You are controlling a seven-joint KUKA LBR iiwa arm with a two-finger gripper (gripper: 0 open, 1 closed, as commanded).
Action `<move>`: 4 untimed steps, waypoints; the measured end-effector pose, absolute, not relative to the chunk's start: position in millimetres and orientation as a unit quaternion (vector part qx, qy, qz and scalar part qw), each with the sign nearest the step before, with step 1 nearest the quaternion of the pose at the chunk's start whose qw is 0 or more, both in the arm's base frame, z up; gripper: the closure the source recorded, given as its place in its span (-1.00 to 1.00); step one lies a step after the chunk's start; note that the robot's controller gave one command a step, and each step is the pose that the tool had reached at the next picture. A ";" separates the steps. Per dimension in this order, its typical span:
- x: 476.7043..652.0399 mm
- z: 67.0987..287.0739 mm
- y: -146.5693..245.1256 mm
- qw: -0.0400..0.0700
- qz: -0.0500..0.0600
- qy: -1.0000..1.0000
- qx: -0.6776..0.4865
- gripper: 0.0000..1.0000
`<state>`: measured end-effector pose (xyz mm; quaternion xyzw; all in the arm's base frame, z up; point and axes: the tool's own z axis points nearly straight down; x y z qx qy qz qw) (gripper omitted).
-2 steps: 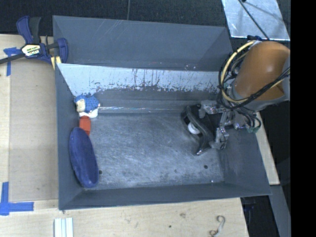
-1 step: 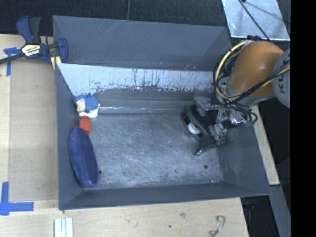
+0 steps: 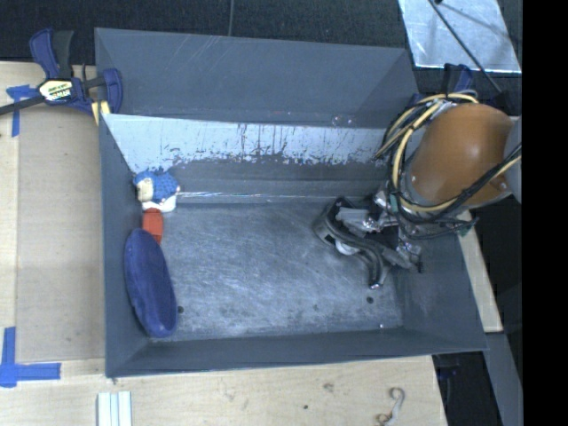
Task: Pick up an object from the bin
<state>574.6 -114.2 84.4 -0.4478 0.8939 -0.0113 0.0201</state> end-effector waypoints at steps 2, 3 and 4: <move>561.3 227.2 -105.6 0.005 -0.003 0.902 -0.431 1.00; 514.2 161.8 -68.6 -0.001 0.001 0.933 -0.359 1.00; 515.6 163.5 -69.6 0.001 0.000 0.933 -0.359 -1.00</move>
Offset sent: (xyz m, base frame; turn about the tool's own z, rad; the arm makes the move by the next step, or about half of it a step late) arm 0.0000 0.0000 0.0000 0.0000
